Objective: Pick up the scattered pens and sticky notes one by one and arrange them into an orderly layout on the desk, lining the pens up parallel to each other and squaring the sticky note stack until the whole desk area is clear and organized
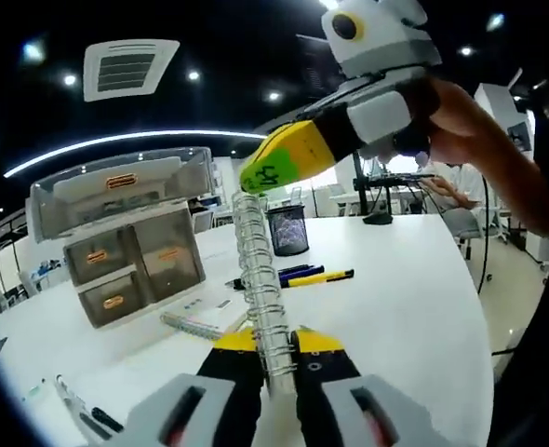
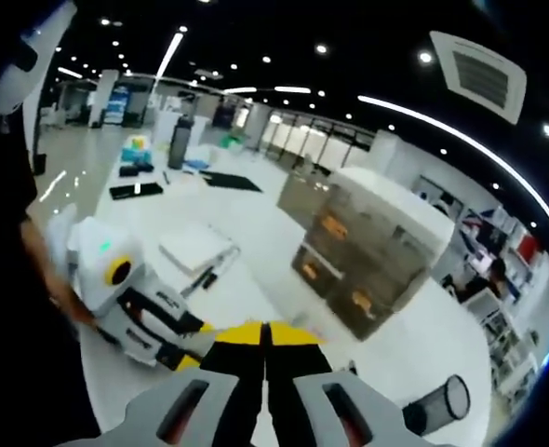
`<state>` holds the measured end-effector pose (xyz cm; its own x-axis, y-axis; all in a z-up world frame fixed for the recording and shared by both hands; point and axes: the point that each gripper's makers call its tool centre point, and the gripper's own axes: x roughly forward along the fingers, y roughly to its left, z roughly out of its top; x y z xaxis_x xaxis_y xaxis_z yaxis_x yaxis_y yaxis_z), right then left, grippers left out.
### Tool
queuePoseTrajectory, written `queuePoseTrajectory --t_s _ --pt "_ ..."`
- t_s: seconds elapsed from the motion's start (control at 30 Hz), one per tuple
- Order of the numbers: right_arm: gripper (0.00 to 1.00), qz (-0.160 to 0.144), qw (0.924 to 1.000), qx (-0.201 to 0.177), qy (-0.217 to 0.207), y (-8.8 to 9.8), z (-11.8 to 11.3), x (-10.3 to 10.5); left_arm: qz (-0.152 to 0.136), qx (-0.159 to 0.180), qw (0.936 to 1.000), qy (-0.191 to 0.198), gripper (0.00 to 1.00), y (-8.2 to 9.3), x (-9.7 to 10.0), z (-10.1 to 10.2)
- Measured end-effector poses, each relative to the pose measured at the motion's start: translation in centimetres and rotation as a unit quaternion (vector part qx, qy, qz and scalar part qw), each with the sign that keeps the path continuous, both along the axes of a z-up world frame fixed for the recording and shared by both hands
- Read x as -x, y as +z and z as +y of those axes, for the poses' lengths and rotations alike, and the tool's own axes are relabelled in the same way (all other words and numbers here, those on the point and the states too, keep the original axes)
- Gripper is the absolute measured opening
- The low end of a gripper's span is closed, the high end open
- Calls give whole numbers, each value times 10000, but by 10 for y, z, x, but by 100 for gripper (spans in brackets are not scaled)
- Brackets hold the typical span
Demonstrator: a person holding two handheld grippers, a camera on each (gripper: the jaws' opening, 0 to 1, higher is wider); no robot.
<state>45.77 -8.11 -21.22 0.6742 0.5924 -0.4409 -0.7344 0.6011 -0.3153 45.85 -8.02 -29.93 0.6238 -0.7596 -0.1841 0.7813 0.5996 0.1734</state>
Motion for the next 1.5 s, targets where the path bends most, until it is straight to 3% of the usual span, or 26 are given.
queuePoseTrajectory --t_s 0.23,0.33,0.53,0.7,0.77,0.8,0.9,1.1,1.37,1.5 --pt "1 -321 9992 186 169 -1 0 2 17 -16 10000 40 11 0 1 -1" --pt "2 -216 9996 -110 119 2 -1 2 -35 -41 10000 3 11 0 3 -3" --pt "35 -493 9972 -565 -15 12 -8 -3 -230 -255 9993 -115 11 -1 8 -8" --pt "39 -763 9935 -843 13 16 -14 -1 -168 -208 9996 -120 11 0 4 -8" --pt "41 -1043 9898 -972 72 21 -16 -1 -149 -201 9996 -130 11 0 3 -8" --pt "42 -1334 9842 -1159 53 26 -20 -3 -125 -210 9996 -151 11 0 3 -10" --pt "44 -1680 9738 -1530 -97 33 -32 -8 -107 -229 9995 -178 11 0 2 -11" --pt "43 -1737 9596 -2176 -414 32 -57 -15 -14 -243 9994 -241 11 0 0 -12" --pt "40 -1675 9477 -2603 -774 20 -90 -22 100 -273 9991 -323 11 3 -1 -8" --pt "39 -1563 9403 -2841 -1034 13 -110 -20 46 -194 9989 -427 10 24 4 2"
